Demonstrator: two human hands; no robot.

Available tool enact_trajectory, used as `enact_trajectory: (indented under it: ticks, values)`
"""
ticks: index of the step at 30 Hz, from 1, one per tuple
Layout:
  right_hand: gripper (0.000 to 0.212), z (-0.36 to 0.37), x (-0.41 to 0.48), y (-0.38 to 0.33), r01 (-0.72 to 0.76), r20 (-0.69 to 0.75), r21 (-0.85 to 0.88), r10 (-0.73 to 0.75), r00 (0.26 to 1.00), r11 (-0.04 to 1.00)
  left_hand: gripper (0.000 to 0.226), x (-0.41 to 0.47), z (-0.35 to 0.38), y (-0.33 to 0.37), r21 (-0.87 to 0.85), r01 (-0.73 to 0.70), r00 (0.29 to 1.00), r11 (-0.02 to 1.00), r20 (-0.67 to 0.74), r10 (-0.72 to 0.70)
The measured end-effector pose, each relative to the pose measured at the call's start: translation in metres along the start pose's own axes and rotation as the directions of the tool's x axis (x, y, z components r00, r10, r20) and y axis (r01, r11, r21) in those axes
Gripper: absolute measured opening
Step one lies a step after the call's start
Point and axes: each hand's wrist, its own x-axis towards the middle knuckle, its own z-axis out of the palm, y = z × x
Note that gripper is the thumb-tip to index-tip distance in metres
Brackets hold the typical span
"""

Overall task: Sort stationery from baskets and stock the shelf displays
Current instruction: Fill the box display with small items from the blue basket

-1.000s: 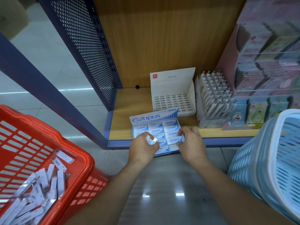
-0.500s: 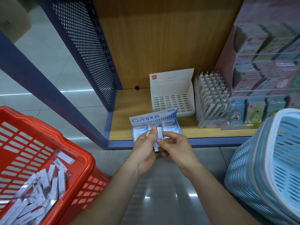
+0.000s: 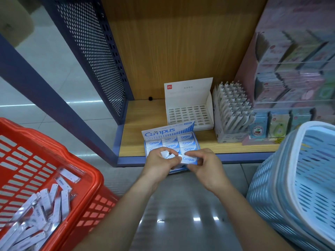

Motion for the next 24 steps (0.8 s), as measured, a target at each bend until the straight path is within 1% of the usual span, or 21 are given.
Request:
enact_trajectory:
  ticks: [1,2,3,4,5,6,7,9,10,12,14,16,17,18,20,24]
  values:
    - [0.036,-0.001,-0.001,0.001,-0.012,-0.006,0.031,0.012,1.0,0.999,0.013,0.0,0.002,-0.002,0.004,-0.007,1.0,1.0,-0.021,0.007]
    - [0.034,-0.003,-0.001,0.002,-0.055,-0.003,0.107,0.055,0.998,0.993,0.013,0.0,0.003,-0.002,-0.005,-0.013,0.999,1.0,-0.044,0.013]
    - [0.031,-0.005,-0.001,0.004,-0.129,0.012,0.237,0.129,0.992,0.963,0.014,0.001,0.004,-0.003,-0.024,-0.02,0.998,1.0,-0.063,0.019]
    - [0.027,-0.007,-0.001,0.006,-0.221,0.041,0.387,0.223,0.974,0.895,0.014,0.001,0.005,-0.004,-0.044,-0.025,0.997,0.999,-0.075,0.022]
    - [0.022,-0.009,0.0,0.008,-0.297,0.077,0.512,0.301,0.95,0.806,0.013,0.001,0.007,-0.006,-0.061,-0.027,0.997,0.998,-0.08,0.022]
    - [0.018,-0.011,-0.001,0.009,-0.34,0.097,0.591,0.355,0.93,0.731,0.012,0.0,0.009,-0.007,-0.073,-0.025,0.997,0.997,-0.077,0.02]
    - [0.016,-0.011,-0.001,0.009,-0.362,0.099,0.633,0.392,0.914,0.684,0.012,0.0,0.011,-0.01,-0.073,-0.023,0.997,0.997,-0.073,0.017]
    - [0.014,-0.012,-0.001,0.01,-0.366,0.057,0.673,0.449,0.892,0.642,0.011,0.0,0.014,-0.016,-0.027,-0.029,0.996,0.999,-0.081,0.027]
    - [0.015,-0.011,0.001,0.012,-0.357,0.01,0.666,0.471,0.882,0.655,0.011,0.002,0.014,-0.019,0.019,-0.04,0.994,0.999,-0.097,0.042]
    - [0.019,-0.012,0.005,0.019,-0.338,-0.108,0.591,0.487,0.867,0.733,0.01,0.005,0.009,-0.023,0.127,-0.067,0.988,0.99,-0.132,0.084]
    - [0.02,-0.011,0.009,0.025,-0.323,-0.194,0.47,0.453,0.87,0.822,0.012,0.008,0.002,-0.027,0.237,-0.079,0.983,0.968,-0.142,0.115]
    - [0.012,-0.008,0.011,0.026,-0.322,-0.229,0.322,0.404,0.886,0.89,0.015,0.01,-0.002,-0.029,0.317,-0.079,0.981,0.945,-0.146,0.131]
    - [0.006,-0.007,0.011,0.025,-0.319,-0.239,0.251,0.378,0.895,0.914,0.016,0.01,-0.003,-0.029,0.332,-0.08,0.98,0.94,-0.148,0.135]
    - [0.005,-0.005,0.01,0.024,-0.309,-0.252,0.188,0.35,0.902,0.932,0.015,0.01,-0.003,-0.029,0.337,-0.077,0.98,0.938,-0.147,0.133]
    - [0.01,-0.003,0.008,0.022,-0.275,-0.279,0.102,0.293,0.914,0.956,0.015,0.011,-0.003,-0.028,0.347,-0.063,0.983,0.936,-0.141,0.119]
    - [0.01,0.003,0.007,0.021,-0.255,-0.301,0.031,0.252,0.92,0.966,0.018,0.013,-0.003,-0.028,0.348,-0.051,0.981,0.936,-0.156,0.112]
